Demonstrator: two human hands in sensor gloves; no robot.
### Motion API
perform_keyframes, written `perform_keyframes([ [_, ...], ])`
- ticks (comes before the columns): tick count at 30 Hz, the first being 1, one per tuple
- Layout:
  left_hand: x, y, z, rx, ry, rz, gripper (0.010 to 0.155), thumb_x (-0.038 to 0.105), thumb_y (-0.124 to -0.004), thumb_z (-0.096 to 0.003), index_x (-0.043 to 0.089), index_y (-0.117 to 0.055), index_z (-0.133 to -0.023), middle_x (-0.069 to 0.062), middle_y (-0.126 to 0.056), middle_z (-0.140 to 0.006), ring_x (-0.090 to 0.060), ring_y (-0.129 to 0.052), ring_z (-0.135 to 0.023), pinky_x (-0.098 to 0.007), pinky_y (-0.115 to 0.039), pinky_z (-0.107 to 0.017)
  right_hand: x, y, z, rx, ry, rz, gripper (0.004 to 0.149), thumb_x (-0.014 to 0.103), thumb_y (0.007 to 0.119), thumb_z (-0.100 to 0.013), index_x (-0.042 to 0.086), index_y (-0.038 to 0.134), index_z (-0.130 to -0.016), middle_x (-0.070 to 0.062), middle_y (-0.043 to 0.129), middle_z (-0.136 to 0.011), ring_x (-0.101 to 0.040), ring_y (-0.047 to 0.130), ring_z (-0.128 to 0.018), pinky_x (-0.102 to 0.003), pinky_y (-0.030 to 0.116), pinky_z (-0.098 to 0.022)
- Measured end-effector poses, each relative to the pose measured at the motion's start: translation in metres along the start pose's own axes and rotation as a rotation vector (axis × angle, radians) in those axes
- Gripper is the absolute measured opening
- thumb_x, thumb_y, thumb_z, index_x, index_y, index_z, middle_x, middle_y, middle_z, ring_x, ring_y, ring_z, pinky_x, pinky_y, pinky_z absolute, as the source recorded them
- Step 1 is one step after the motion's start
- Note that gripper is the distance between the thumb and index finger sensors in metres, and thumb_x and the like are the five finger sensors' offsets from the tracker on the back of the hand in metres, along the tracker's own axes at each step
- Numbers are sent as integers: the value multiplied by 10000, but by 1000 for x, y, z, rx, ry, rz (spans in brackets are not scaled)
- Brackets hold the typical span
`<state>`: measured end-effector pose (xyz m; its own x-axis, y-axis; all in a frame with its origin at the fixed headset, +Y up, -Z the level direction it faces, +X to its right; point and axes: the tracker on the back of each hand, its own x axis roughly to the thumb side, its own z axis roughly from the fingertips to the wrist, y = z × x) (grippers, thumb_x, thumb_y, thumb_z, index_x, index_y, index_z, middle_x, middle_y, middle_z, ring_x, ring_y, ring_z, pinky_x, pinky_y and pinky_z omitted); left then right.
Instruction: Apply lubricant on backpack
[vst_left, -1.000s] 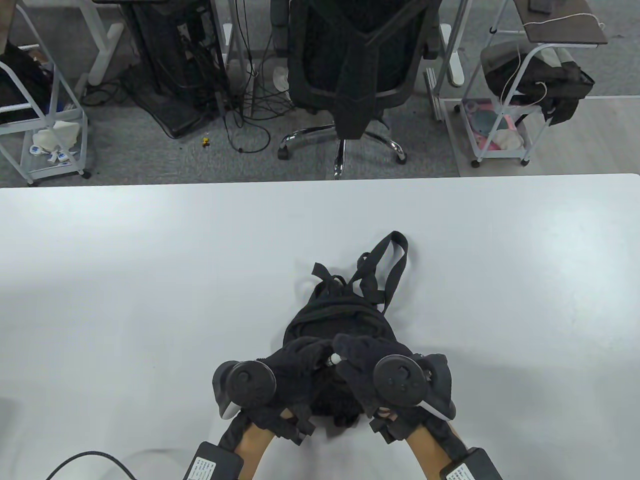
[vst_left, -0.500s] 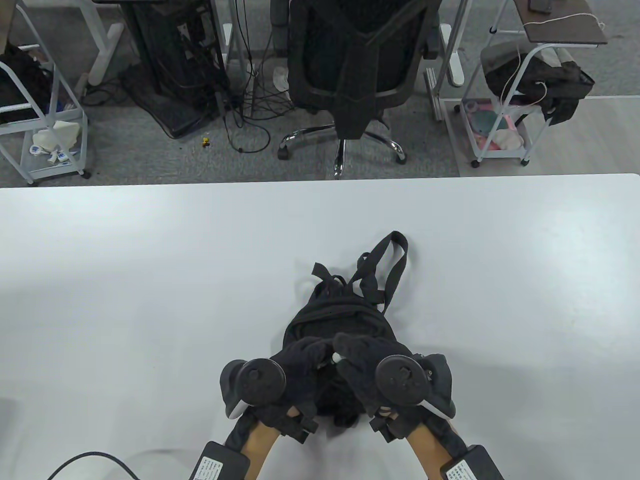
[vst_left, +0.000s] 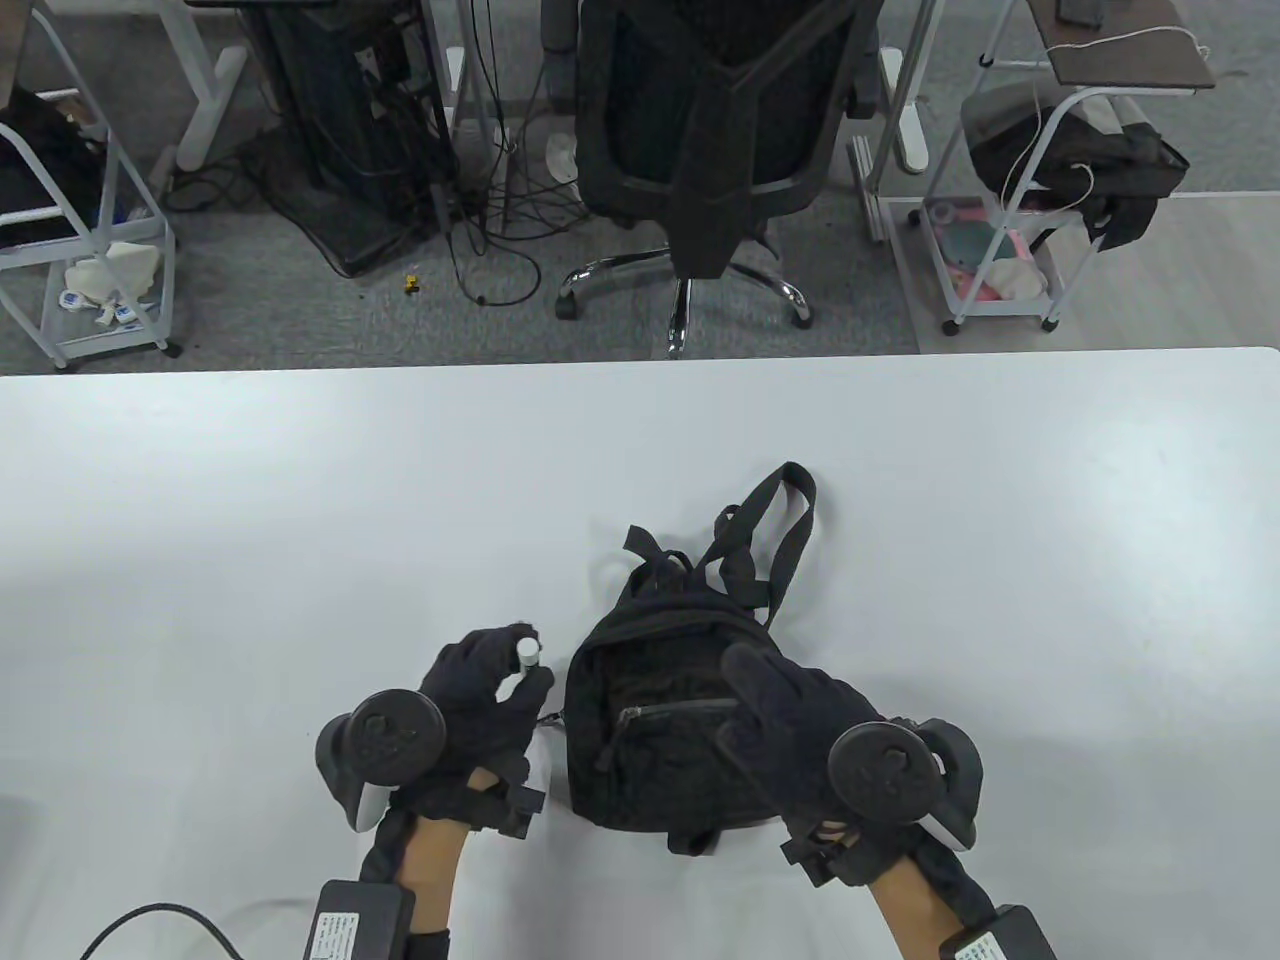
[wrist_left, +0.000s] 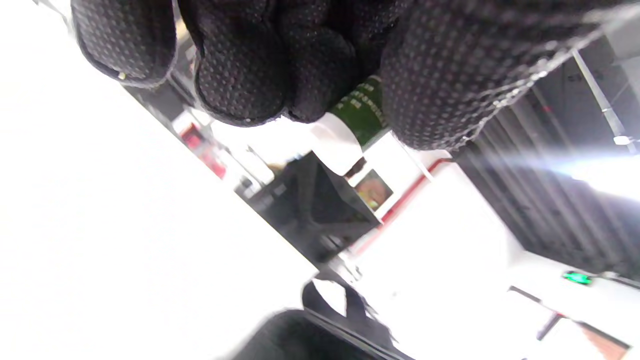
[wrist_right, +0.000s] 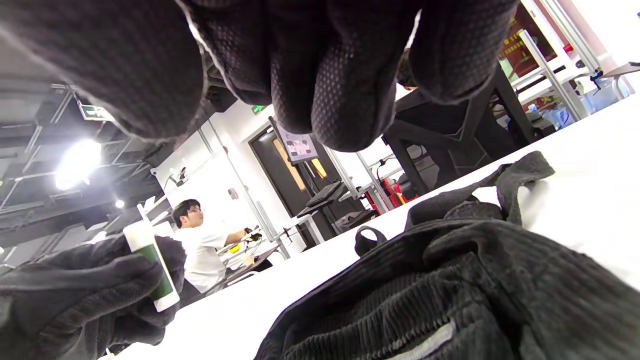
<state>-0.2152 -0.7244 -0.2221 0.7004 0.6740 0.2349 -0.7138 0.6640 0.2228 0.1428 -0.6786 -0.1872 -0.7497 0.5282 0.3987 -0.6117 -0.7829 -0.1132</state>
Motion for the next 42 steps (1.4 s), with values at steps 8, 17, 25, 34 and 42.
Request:
perform_keyframes([
  [8, -57, 29, 0, 33, 287, -253, 542, 431, -1007, -385, 120, -935, -823, -107, -986, -768, -381, -1020, -564, -645, -811, -528, -13, 5, 5, 23, -13, -97, 690, 534, 889, -433, 282, 669, -1037, -27, 779, -1019, -294, 942, -874, -551, 735, -653],
  [17, -77, 27, -2, -11, 443, -365, 545, 439, -1055, -344, 114, -973, -774, -116, -1025, -696, -360, -1060, -504, -633, -837, -509, -19, 4, 10, 32, -30, -109, 693, 538, 886, -434, 280, 669, -1039, -32, 766, -1030, -306, 927, -892, -566, 721, -659],
  [25, -89, 25, -1, -29, 506, -340, 560, 458, -1066, -320, 118, -987, -757, -108, -1047, -659, -331, -1072, -478, -621, -852, -507, -18, 5, 10, 43, -34, -101, 692, 538, 886, -433, 281, 669, -1038, -32, 780, -1018, -302, 932, -885, -567, 722, -657],
  [34, -86, 20, -1, -61, 485, -373, 615, 492, -1055, -320, 139, -953, -812, -106, -1007, -738, -348, -1043, -522, -631, -820, -538, -17, 6, 10, 48, -33, -95, 690, 536, 887, -434, 282, 670, -1038, -29, 774, -1023, -298, 934, -883, -566, 723, -657],
  [42, -83, 35, 4, -34, 494, -279, 830, 579, -1026, -306, 118, -825, -966, -192, -834, -951, -472, -950, -722, -686, -744, -586, -19, 4, 10, 44, -26, -95, 695, 539, 886, -433, 283, 666, -1040, -28, 773, -1024, -301, 929, -888, -567, 721, -657],
])
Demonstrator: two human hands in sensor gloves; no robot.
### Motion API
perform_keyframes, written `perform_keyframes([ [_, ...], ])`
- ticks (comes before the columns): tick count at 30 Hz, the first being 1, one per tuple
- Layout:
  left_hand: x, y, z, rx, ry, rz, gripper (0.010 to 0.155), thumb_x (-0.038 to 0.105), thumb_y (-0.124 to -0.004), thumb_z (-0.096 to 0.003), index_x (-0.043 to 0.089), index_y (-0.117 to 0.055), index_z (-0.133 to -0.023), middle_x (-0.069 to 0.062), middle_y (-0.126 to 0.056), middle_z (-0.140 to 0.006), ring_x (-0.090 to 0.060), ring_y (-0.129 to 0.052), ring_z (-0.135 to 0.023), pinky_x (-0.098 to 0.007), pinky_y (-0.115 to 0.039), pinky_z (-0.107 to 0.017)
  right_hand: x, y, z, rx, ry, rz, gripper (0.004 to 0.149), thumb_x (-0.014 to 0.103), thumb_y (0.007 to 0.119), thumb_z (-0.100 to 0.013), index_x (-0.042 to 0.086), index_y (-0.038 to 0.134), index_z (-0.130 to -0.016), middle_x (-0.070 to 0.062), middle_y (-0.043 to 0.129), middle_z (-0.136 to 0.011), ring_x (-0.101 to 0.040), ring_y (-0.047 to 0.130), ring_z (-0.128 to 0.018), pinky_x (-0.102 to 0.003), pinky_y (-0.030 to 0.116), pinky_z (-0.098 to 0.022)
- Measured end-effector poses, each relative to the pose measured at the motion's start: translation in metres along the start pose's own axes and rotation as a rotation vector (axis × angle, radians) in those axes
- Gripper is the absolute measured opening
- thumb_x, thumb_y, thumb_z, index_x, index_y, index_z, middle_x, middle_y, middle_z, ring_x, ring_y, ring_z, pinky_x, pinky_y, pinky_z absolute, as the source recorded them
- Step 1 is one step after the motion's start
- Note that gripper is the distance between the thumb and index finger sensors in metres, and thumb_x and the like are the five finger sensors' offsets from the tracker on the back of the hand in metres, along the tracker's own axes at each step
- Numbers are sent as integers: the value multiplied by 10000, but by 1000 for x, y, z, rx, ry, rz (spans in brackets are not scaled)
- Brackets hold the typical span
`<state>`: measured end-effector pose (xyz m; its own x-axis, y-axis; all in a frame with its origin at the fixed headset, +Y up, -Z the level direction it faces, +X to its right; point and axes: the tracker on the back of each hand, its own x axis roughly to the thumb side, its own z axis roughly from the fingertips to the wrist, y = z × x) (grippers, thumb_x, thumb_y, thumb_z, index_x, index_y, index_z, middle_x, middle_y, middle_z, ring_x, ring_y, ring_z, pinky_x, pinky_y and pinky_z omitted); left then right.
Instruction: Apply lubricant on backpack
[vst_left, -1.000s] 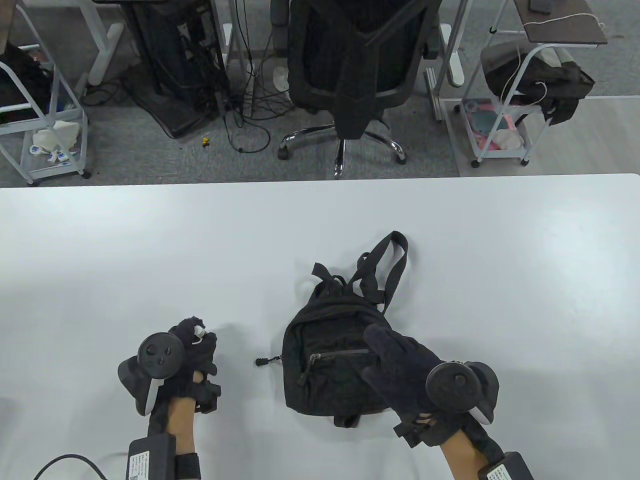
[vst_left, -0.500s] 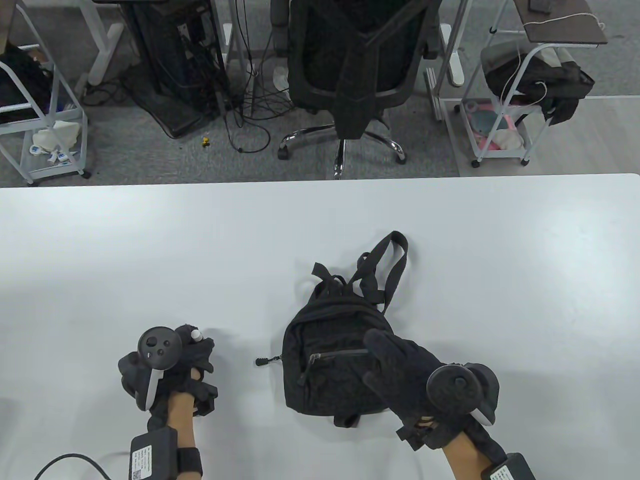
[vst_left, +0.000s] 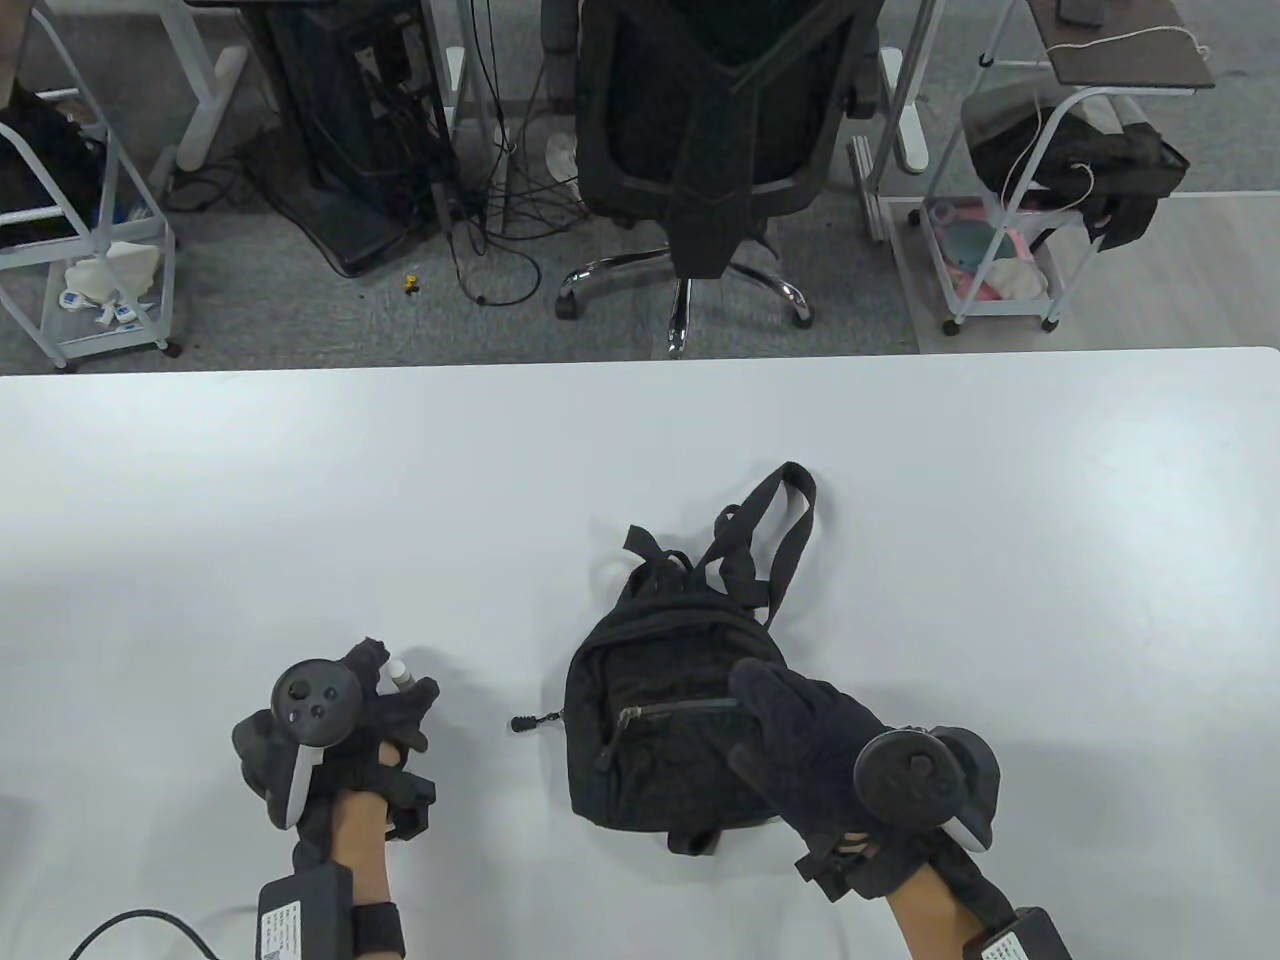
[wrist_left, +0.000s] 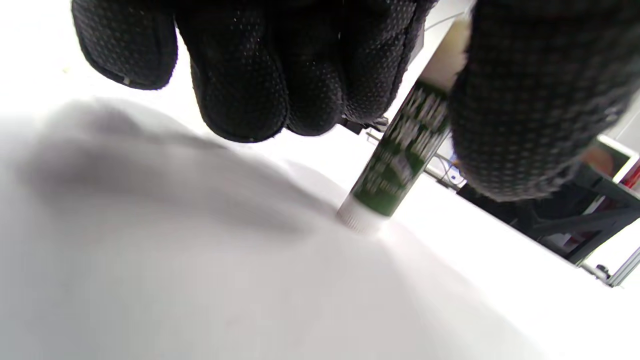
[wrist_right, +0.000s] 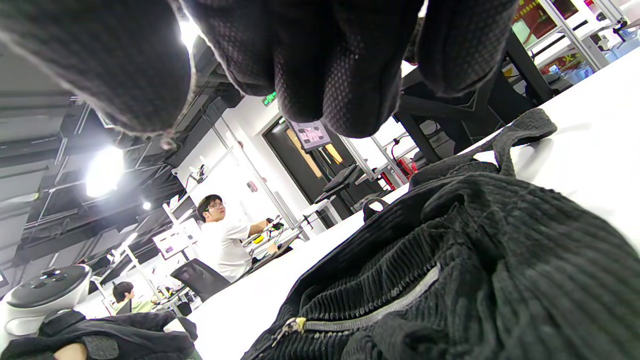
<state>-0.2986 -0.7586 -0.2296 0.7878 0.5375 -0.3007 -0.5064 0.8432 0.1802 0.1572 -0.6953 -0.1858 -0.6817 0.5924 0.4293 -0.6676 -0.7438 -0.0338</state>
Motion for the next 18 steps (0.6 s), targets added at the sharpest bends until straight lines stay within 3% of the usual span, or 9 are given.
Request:
perform_keyframes([
  [3, 4, 21, 7, 57, -62, 106, 865, 620, -968, -339, 115, -765, -1011, -235, -711, -1036, -523, -868, -813, -704, -702, -608, -2, -4, 1, -14, 6, -13, 695, 542, 885, -433, 288, 663, -1041, -29, 764, -1030, -303, 924, -893, -567, 720, -659],
  [8, 25, 47, 26, 113, -347, 422, 834, 588, -852, -442, 109, -628, -1086, -288, -482, -1124, -596, -692, -926, -743, -599, -651, -6, -10, 2, -32, 13, -37, 699, 545, 881, -433, 297, 654, -1045, -36, 728, -1056, -319, 904, -912, -571, 711, -664],
  [11, 41, 54, 37, 149, -496, 518, 823, 584, -836, -451, 123, -607, -1093, -265, -466, -1139, -593, -679, -945, -745, -596, -657, -7, -12, 3, -40, 8, -48, 705, 540, 888, -430, 300, 648, -1048, -38, 704, -1071, -327, 884, -931, -577, 700, -673],
  [18, 81, 47, 61, 95, -780, 656, 784, 574, -827, -456, 159, -622, -1088, -227, -487, -1149, -563, -660, -985, -735, -584, -682, -10, -17, 5, -55, -7, -89, 701, 537, 887, -432, 305, 645, -1049, -41, 674, -1087, -338, 859, -953, -587, 680, -685],
])
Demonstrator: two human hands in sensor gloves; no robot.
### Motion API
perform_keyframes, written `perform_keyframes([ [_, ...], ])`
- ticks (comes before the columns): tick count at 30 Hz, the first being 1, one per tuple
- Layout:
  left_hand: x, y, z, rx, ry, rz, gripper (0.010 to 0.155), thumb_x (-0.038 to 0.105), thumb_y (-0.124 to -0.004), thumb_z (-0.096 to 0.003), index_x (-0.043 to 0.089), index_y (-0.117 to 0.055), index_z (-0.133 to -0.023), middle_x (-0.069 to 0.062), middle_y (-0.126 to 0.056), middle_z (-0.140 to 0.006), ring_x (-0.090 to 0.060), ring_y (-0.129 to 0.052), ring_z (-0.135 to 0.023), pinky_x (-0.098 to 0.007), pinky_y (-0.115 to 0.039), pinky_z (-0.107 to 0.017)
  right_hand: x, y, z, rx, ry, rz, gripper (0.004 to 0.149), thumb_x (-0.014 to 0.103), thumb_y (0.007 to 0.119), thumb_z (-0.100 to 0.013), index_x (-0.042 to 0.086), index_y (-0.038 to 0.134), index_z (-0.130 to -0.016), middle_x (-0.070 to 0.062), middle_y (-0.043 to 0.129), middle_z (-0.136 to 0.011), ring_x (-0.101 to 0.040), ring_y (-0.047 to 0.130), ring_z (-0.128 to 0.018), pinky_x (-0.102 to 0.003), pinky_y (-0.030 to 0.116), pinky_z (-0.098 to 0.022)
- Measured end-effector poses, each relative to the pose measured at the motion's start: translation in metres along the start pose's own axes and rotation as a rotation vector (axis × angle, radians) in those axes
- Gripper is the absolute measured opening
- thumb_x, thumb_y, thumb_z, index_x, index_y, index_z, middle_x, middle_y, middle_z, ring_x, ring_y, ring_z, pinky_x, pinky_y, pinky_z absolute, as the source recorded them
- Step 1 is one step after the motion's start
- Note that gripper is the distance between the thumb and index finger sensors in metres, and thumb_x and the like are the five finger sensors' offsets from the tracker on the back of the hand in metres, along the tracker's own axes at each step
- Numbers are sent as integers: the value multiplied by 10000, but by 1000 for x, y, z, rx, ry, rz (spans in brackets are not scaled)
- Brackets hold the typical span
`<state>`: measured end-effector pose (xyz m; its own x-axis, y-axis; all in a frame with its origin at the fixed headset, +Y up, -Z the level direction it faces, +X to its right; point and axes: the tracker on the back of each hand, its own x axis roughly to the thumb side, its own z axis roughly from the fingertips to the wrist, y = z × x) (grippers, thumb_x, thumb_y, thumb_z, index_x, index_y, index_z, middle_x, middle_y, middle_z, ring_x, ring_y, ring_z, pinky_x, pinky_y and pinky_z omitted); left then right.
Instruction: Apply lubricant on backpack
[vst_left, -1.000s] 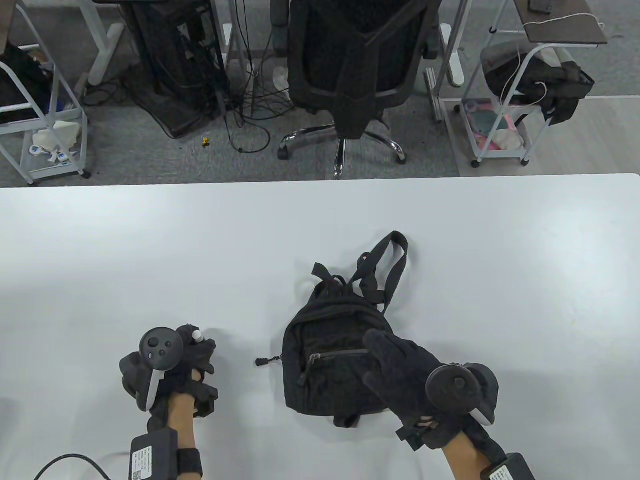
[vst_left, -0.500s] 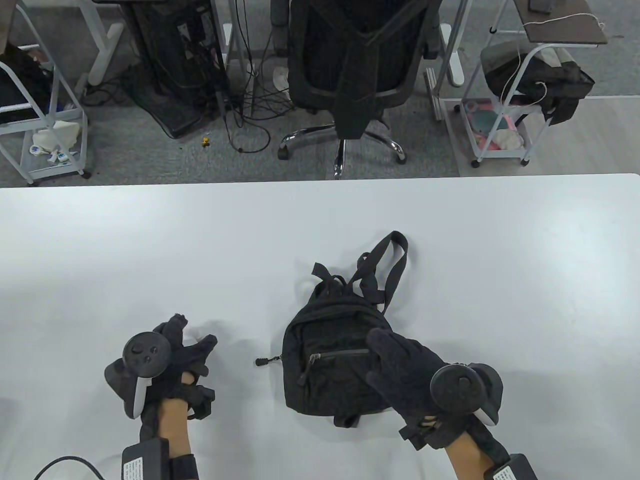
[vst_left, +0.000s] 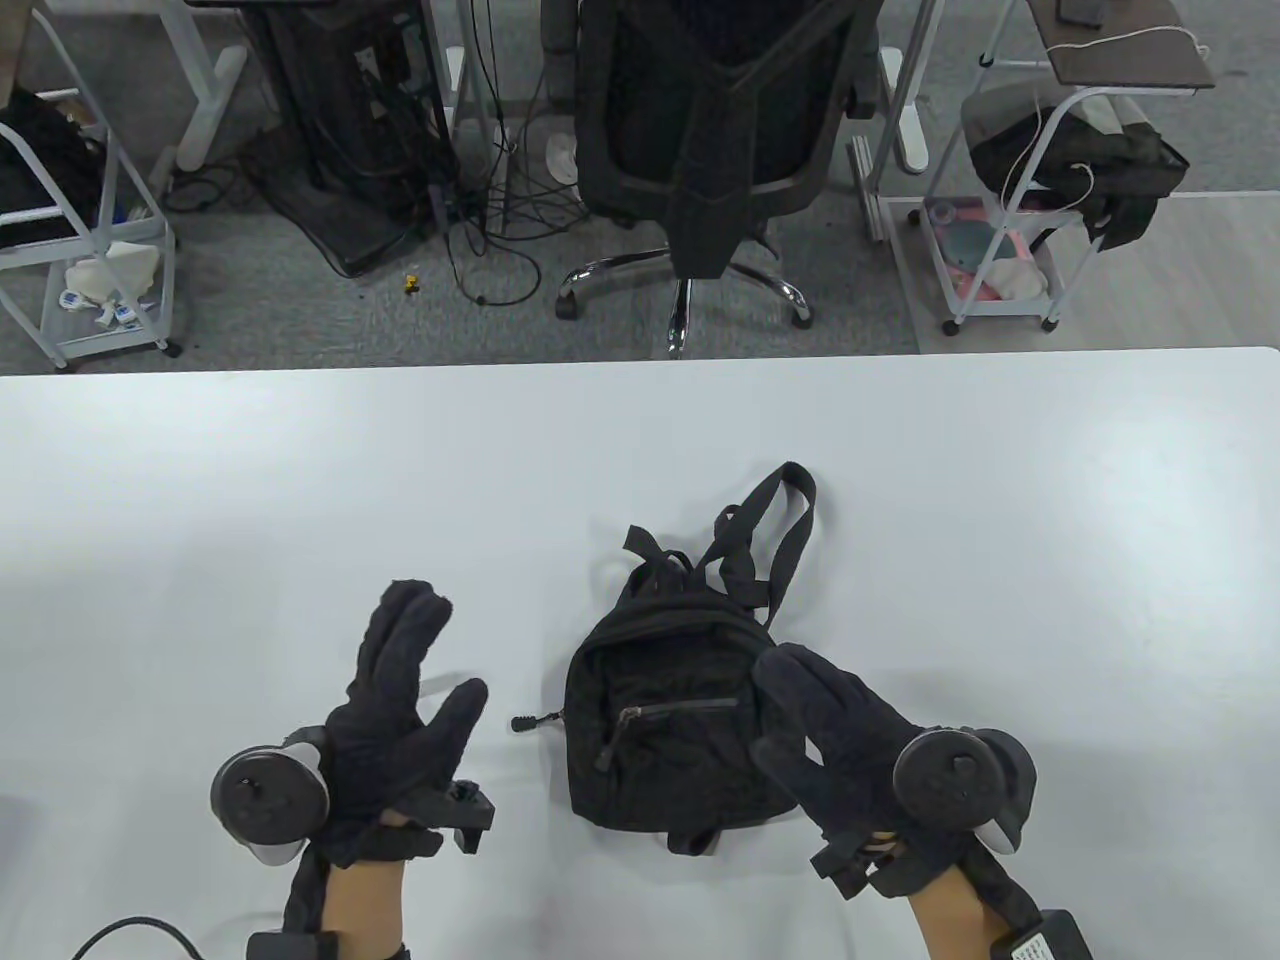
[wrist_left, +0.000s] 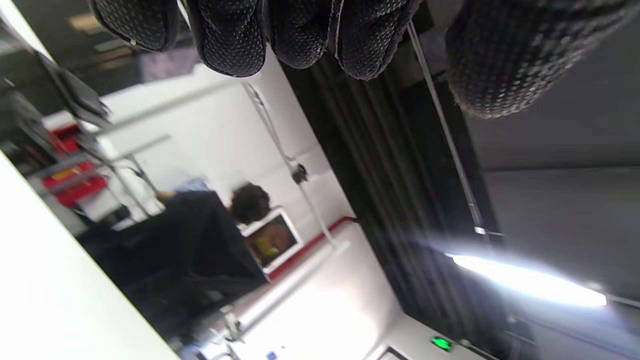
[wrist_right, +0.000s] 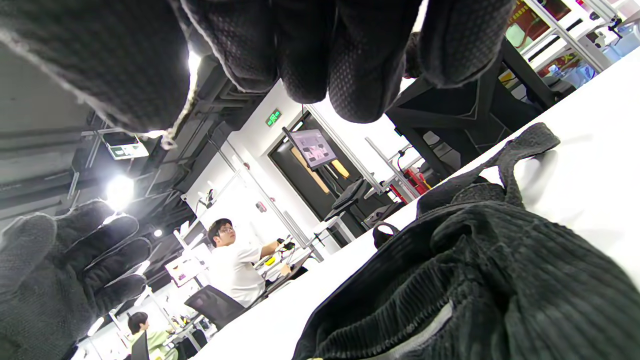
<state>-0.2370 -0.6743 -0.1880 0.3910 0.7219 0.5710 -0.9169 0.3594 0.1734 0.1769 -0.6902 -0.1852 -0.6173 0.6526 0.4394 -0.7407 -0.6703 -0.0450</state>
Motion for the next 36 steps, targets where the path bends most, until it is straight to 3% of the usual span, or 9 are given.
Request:
perform_keyframes([
  [7, 17, -40, 2, -128, -75, 51, 763, 579, -823, -455, 165, -652, -1074, -216, -516, -1145, -551, -666, -991, -729, -586, -686, -2, -4, 2, -3, -7, -18, 695, 538, 884, -433, 306, 651, -1046, -41, 675, -1088, -335, 853, -958, -592, 673, -688],
  [13, 16, -57, 3, -190, -57, 36, 756, 577, -819, -458, 155, -667, -1066, -222, -541, -1135, -553, -675, -984, -734, -588, -681, 2, 7, -6, 44, -9, 24, 656, 528, 892, -439, 324, 688, -1028, -20, 694, -1083, -317, 850, -964, -593, 663, -695],
  [26, 16, -66, 3, -221, -47, 38, 755, 577, -816, -459, 145, -675, -1062, -228, -564, -1123, -554, -683, -977, -737, -591, -676, 42, 113, -58, 474, -35, 367, 585, 479, 931, -448, 417, 724, -991, 71, 692, -1097, -257, 784, -1032, -571, 593, -766],
  [32, 15, -67, 3, -227, -40, 43, 750, 578, -813, -459, 146, -681, -1058, -225, -573, -1118, -552, -687, -974, -737, -591, -675, 46, 152, -67, 595, -8, 508, 617, 510, 943, -433, 470, 700, -999, 87, 627, -1127, -254, 694, -1071, -561, 532, -797],
  [36, 15, -69, 3, -234, -37, 40, 748, 575, -814, -459, 145, -683, -1056, -226, -576, -1116, -552, -689, -972, -737, -592, -674, 46, 163, -69, 625, 5, 554, 580, 516, 931, -435, 509, 717, -974, 89, 552, -1137, -251, 601, -1079, -555, 442, -822],
])
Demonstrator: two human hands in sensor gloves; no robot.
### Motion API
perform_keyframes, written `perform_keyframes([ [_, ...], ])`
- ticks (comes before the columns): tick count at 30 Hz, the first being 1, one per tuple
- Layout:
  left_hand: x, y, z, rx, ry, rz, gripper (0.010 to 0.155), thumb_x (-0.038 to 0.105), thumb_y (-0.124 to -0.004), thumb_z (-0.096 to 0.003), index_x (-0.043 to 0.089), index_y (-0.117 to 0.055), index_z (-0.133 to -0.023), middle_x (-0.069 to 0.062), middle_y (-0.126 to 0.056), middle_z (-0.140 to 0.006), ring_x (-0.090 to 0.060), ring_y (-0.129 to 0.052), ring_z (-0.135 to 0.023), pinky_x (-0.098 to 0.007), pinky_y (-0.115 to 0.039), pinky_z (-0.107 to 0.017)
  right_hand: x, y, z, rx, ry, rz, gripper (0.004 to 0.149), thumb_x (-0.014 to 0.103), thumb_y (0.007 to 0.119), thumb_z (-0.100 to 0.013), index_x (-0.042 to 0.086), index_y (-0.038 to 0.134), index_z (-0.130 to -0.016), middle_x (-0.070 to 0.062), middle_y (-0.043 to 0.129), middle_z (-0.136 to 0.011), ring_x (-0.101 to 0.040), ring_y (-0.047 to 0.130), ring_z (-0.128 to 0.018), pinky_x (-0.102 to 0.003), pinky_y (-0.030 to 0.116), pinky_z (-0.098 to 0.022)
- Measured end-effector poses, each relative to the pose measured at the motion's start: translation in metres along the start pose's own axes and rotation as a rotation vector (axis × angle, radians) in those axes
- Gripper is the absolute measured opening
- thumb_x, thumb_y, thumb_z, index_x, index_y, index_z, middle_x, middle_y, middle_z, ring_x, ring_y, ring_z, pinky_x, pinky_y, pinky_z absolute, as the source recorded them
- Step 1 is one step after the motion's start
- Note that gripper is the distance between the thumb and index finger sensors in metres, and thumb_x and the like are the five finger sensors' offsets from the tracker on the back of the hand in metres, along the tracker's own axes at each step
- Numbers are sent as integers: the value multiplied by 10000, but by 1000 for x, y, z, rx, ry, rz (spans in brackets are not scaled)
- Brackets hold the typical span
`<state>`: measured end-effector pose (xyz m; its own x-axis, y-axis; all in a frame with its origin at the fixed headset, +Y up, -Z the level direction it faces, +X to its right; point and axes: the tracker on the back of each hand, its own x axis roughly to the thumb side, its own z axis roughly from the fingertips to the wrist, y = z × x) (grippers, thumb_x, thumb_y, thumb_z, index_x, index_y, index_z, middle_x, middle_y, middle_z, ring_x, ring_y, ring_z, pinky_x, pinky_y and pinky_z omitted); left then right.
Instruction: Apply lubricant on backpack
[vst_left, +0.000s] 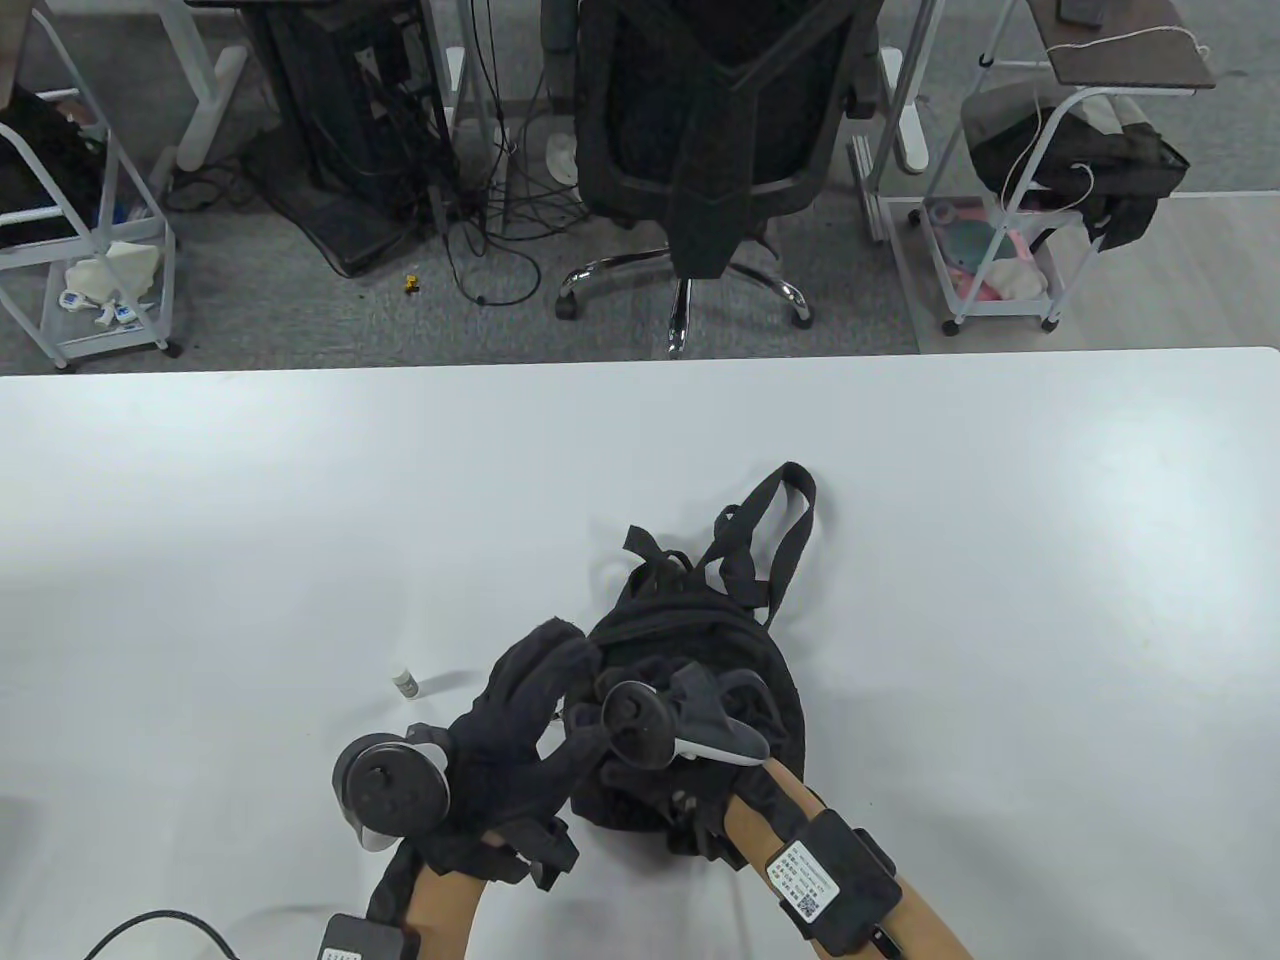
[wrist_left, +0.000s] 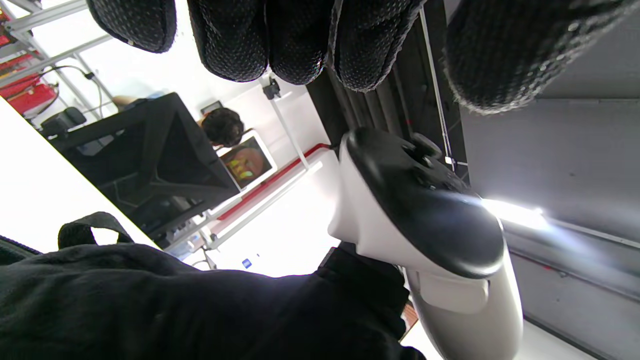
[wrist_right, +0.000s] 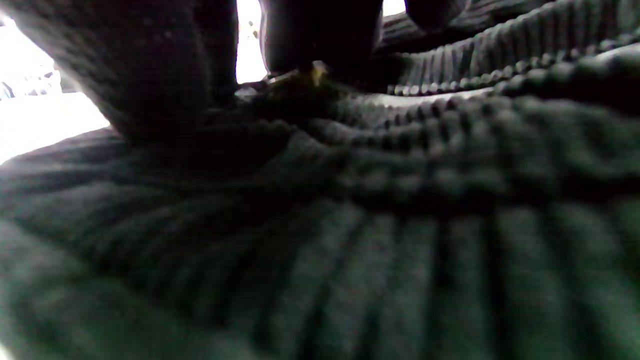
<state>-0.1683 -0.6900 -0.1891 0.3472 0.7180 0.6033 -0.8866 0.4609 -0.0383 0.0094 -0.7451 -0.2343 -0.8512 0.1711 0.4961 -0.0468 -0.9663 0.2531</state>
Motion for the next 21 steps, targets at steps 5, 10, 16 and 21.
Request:
perform_keyframes([
  [5, 0, -1, 0, -4, 2, 0, 748, 578, -810, -461, 143, -684, -1056, -226, -580, -1114, -553, -689, -971, -736, -591, -675, -3, 1, -3, -50, 10, -61, 409, 468, 936, -448, 480, 853, -848, 123, 627, -1068, -219, 654, -1042, -556, 445, -828],
  [10, 0, -1, 0, -9, 7, -12, 745, 571, -811, -462, 138, -686, -1055, -230, -581, -1112, -563, -689, -963, -738, -590, -673, -17, -5, 0, -78, 21, -190, 435, 449, 862, -479, 421, 784, -906, 101, 625, -1073, -232, 666, -1046, -569, 453, -823],
  [16, -3, -8, 0, -48, 26, -79, 701, 549, -813, -468, 127, -732, -1021, -219, -635, -1082, -552, -730, -929, -740, -601, -663, -37, -13, 4, -112, 70, -279, 462, 441, 787, -496, 348, 707, -941, 36, 650, -1072, -262, 738, -1015, -569, 525, -796],
  [21, -11, -23, -1, -213, 69, -219, 580, 529, -819, -464, 135, -893, -883, -161, -864, -939, -488, -915, -798, -723, -681, -627, -48, -14, 5, -140, 103, -305, 455, 443, 857, -485, 351, 747, -917, 30, 730, -1030, -248, 834, -950, -549, 600, -765],
])
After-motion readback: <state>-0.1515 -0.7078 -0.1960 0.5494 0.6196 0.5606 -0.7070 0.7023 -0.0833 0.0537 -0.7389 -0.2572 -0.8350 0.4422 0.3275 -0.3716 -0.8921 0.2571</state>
